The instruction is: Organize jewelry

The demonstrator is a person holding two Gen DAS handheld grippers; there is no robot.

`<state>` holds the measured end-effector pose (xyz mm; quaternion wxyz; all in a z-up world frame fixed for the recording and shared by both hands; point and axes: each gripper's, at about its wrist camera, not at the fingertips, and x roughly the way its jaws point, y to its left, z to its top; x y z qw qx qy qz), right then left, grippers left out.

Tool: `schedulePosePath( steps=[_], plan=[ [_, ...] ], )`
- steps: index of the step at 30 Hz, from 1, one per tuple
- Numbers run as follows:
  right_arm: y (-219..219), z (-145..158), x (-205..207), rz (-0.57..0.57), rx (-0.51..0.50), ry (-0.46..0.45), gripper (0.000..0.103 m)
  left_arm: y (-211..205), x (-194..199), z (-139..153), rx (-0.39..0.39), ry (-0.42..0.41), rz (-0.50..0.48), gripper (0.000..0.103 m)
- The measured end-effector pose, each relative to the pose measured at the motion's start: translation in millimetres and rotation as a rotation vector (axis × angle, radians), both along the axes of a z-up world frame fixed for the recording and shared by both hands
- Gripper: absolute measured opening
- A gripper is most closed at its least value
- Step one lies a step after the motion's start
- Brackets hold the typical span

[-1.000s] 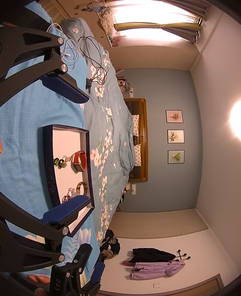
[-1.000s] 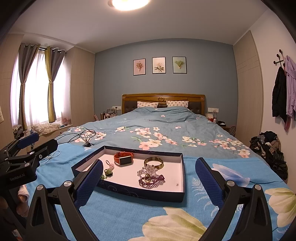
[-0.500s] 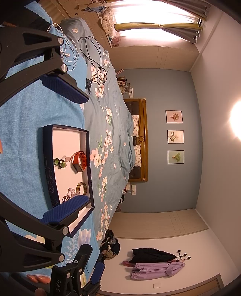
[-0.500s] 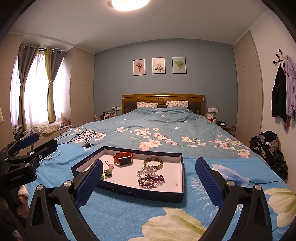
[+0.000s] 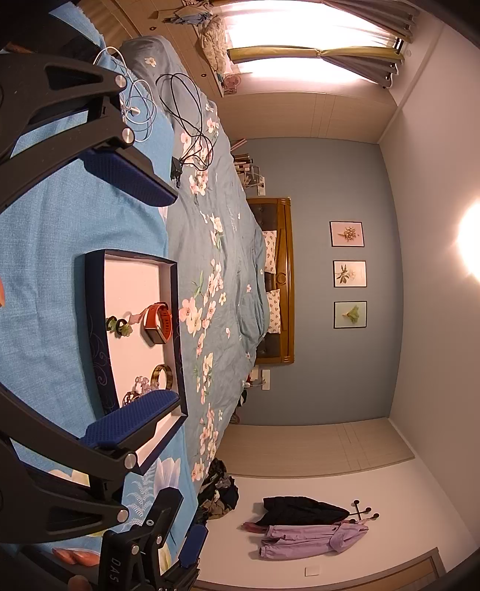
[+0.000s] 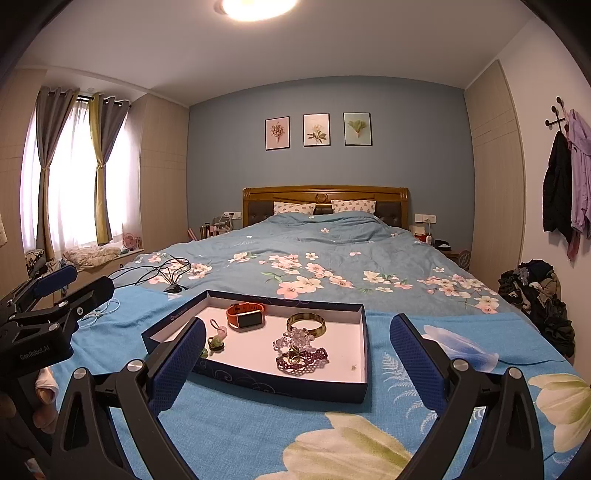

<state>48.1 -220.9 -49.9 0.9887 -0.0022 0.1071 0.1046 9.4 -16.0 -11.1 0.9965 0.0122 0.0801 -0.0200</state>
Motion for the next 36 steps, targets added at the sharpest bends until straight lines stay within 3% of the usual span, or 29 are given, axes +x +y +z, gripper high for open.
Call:
schedulePosePath(
  steps=[36],
  plan=[
    [1.0, 2.6, 1.0, 0.005, -0.001, -0.002, 0.096, 2.7, 3.4, 7.0, 0.002, -0.004, 0.002, 0.097]
  ],
)
